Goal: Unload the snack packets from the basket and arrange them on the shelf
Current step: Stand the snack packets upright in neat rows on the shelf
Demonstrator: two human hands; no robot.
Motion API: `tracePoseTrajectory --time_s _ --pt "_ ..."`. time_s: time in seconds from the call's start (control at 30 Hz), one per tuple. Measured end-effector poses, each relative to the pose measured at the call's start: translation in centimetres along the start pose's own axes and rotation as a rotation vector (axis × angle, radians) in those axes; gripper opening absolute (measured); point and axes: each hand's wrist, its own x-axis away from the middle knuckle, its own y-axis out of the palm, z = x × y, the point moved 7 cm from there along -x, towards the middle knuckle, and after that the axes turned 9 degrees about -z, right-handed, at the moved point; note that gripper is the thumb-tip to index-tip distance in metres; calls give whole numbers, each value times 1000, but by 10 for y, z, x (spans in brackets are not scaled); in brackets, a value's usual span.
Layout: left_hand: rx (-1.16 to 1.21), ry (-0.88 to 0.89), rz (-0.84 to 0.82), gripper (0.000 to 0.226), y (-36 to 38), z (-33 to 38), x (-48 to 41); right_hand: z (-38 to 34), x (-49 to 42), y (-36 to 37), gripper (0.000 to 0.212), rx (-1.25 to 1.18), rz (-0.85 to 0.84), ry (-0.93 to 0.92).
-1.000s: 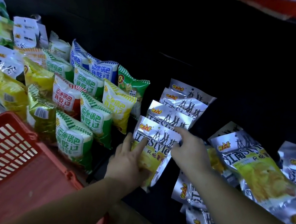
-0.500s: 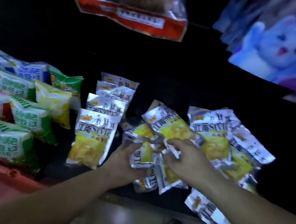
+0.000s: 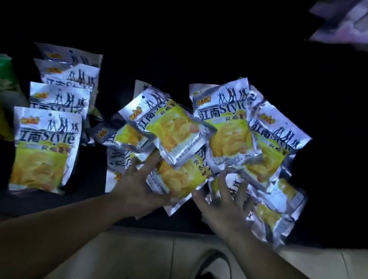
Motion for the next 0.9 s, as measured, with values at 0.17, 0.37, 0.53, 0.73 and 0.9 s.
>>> tracePoseTrajectory --time_s 0.17,0.37,0.53,0.73,0.9 --pt "-40 24 47 109 28 9 -20 33 -28 -17 94 -13 1 18" --pt "-52 18 24 96 57 37 -52 60 -40 -65 90 18 62 2" --pt "54 8 -26 73 57 43 -43 49 -14 -76 51 -28 304 -67" --pt "165 105 -1 60 46 37 -23 -35 8 -21 64 310 136 -557" --pt "257 85 100 49 25 21 -12 -35 -26 2 76 348 -56 -333"
